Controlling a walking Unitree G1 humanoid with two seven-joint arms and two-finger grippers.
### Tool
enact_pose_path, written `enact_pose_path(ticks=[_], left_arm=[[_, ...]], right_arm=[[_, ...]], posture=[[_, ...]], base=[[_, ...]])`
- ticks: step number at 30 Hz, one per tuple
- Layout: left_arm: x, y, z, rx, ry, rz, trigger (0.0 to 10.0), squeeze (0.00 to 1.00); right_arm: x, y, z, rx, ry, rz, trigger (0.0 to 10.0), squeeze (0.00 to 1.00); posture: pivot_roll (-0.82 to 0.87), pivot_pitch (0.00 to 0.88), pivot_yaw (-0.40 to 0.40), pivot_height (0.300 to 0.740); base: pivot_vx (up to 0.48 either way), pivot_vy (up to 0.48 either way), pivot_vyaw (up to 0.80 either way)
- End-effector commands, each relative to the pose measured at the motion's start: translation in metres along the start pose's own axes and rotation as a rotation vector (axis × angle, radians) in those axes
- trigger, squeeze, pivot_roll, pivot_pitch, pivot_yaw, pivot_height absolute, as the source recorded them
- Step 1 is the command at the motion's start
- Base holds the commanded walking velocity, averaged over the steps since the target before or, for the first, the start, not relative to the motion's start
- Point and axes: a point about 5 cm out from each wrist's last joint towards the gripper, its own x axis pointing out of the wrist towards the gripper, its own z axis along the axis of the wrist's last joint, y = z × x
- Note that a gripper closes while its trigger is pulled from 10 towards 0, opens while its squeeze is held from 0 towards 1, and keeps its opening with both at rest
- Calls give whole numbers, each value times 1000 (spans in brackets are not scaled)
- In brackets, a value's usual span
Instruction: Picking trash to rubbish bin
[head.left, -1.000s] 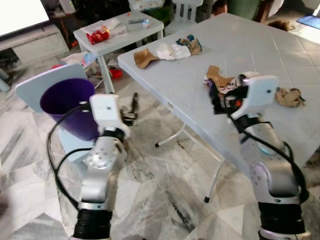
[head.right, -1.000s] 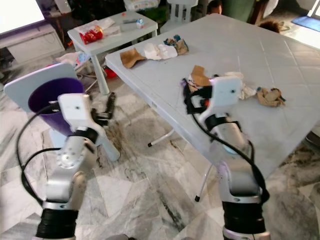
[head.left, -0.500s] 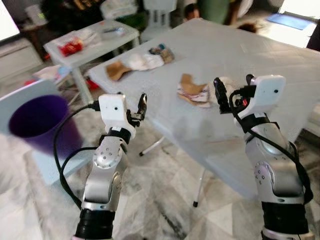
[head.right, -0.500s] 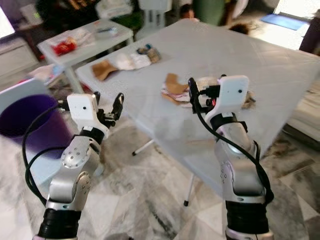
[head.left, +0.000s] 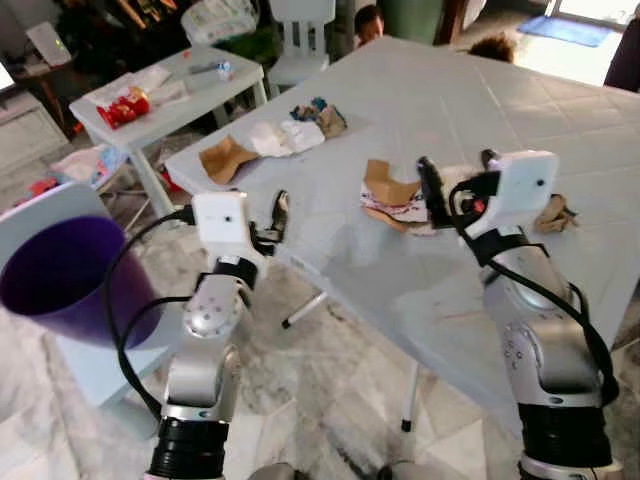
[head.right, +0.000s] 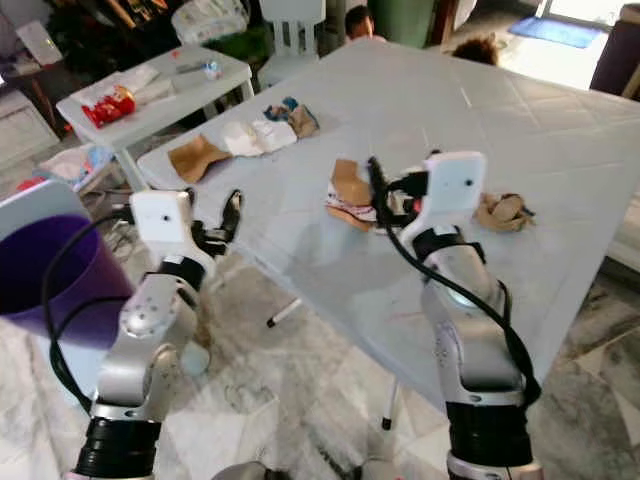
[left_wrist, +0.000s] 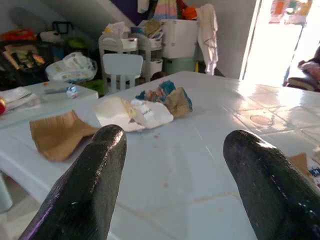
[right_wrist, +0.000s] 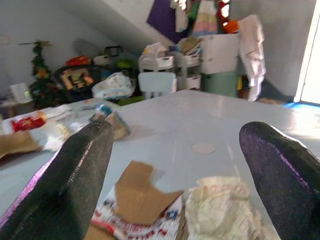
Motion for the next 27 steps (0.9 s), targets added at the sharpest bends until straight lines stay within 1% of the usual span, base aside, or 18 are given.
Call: enact_pose_path(ticks=[1, 4, 6, 7, 9, 11, 14, 18, 27], left_arm=[[-1, 11, -8, 21, 54, 24, 10000, 0], [0, 10, -15, 25, 100, 16, 10000, 0], [0, 9, -18, 9, 116, 9, 10000, 0], [2, 7, -23, -17, 146, -1, 10000, 0], [3, 5, -25, -21, 156, -12, 10000, 0], [14, -8, -26, -25, 160, -79, 10000, 0], [21, -14, -24, -26, 160, -110, 10000, 0], [27, -18, -21, -33, 146, -115, 10000, 0], [27, -16, -20, -58, 125, -85, 10000, 0]], right_arm=[[1, 9, 2, 10, -13, 26, 10000, 0], [1, 9, 2, 9, -13, 26, 10000, 0], [1, 8, 2, 9, -13, 25, 10000, 0], [0, 8, 2, 10, -12, 25, 10000, 0], [0, 8, 2, 10, -11, 26, 10000, 0], [0, 9, 2, 11, -12, 26, 10000, 0], [-1, 9, 2, 4, -6, 22, 10000, 0], [-2, 7, 1, 1, 6, 14, 10000, 0], [-3, 6, 2, -8, 3, 16, 10000, 0]], posture=[[-22, 132, 39, 740], [-24, 134, 38, 740], [-24, 134, 38, 740], [-22, 135, 38, 740], [-21, 135, 41, 740], [-25, 135, 43, 740], [-34, 136, 46, 740], [-49, 141, 49, 740], [-52, 140, 45, 740]], base=[[289, 240, 0], [96, 80, 0], [0, 0, 0], [0, 0, 0], [0, 0, 0], [0, 0, 0], [0, 0, 0], [0, 0, -800], [0, 0, -764]])
